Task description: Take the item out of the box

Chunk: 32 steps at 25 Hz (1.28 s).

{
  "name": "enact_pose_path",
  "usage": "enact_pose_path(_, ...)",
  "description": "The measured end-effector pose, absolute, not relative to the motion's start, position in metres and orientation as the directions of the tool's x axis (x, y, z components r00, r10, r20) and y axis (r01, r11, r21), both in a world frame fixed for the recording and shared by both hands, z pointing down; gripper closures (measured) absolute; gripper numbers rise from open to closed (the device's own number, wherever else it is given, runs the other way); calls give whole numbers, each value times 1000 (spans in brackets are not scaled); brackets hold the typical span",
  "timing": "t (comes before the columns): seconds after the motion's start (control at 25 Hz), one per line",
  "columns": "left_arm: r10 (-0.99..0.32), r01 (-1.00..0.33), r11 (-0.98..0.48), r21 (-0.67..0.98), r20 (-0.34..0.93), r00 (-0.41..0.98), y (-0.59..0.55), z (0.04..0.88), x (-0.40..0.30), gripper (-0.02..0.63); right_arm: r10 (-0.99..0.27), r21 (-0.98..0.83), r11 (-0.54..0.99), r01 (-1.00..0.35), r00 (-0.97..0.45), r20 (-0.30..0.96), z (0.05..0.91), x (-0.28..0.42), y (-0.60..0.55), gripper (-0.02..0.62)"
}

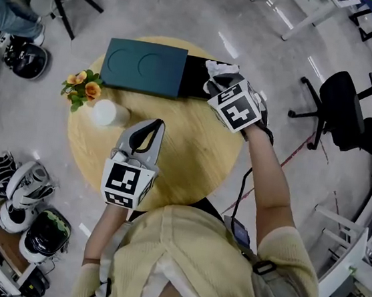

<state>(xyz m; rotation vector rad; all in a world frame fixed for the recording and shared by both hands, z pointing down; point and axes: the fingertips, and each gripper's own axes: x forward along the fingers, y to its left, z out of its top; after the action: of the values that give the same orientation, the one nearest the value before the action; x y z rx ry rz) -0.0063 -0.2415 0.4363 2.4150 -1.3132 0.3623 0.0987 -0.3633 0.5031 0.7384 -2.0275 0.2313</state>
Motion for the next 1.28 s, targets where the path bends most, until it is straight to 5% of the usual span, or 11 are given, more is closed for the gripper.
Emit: enact_pose_path(1.28,-842,-892,-411,187,296,450,-180,391,-90,597,-547,107,758,-644,-537,643,406,62,-237,545)
